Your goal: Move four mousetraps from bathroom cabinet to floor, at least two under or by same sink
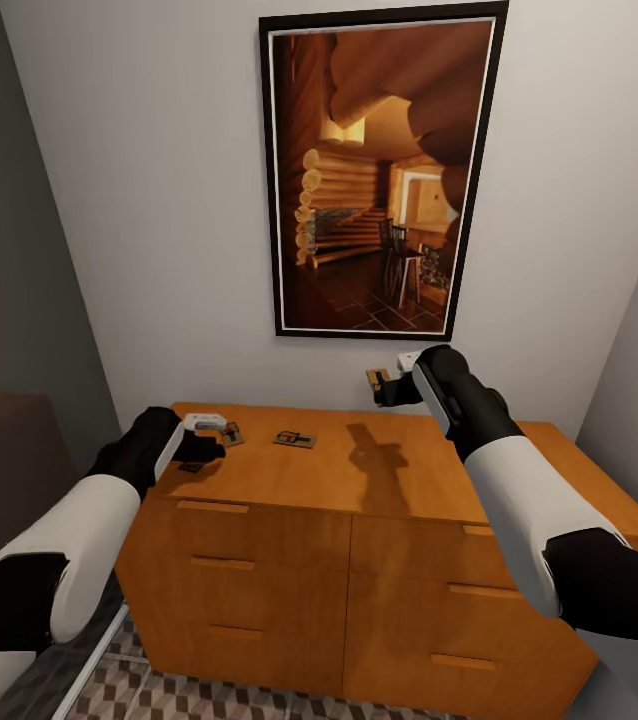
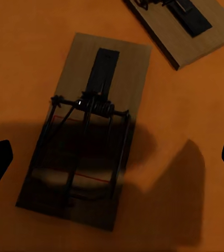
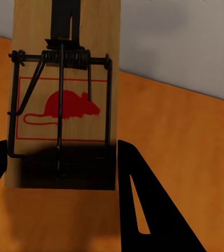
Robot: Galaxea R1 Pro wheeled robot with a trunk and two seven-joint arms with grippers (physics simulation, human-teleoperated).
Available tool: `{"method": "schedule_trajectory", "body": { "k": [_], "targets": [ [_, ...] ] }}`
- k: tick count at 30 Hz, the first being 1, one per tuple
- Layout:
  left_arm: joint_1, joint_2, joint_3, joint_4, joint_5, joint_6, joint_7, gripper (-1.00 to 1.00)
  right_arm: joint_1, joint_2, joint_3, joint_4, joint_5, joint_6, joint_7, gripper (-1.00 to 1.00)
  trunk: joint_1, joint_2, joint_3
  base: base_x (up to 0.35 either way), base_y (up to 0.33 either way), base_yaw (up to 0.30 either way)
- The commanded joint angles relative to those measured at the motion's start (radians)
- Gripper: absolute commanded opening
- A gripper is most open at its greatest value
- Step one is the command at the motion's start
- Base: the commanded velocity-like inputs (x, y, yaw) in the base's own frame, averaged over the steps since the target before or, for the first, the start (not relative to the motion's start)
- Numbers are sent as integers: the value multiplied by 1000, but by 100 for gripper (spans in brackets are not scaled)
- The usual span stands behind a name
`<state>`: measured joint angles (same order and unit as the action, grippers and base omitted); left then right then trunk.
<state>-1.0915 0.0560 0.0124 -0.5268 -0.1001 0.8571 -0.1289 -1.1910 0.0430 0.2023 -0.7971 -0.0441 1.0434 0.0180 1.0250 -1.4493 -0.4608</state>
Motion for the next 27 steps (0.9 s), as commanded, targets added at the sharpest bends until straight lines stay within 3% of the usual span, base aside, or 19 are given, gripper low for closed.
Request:
{"method": "schedule_trajectory", "body": {
  "k": [1, 27],
  "targets": [
    [-1, 0, 1, -1, -11, 3, -9, 100, -1, -1, 1, -1, -7, 4, -1, -100, 0, -1, -1, 0, 0, 0],
    [-1, 10, -2, 1, -11, 3, -7, 100, -1, -2, 1, 4, -7, 4, -3, -100, 0, -1, -1, 0, 0, 0]
  ]
}}
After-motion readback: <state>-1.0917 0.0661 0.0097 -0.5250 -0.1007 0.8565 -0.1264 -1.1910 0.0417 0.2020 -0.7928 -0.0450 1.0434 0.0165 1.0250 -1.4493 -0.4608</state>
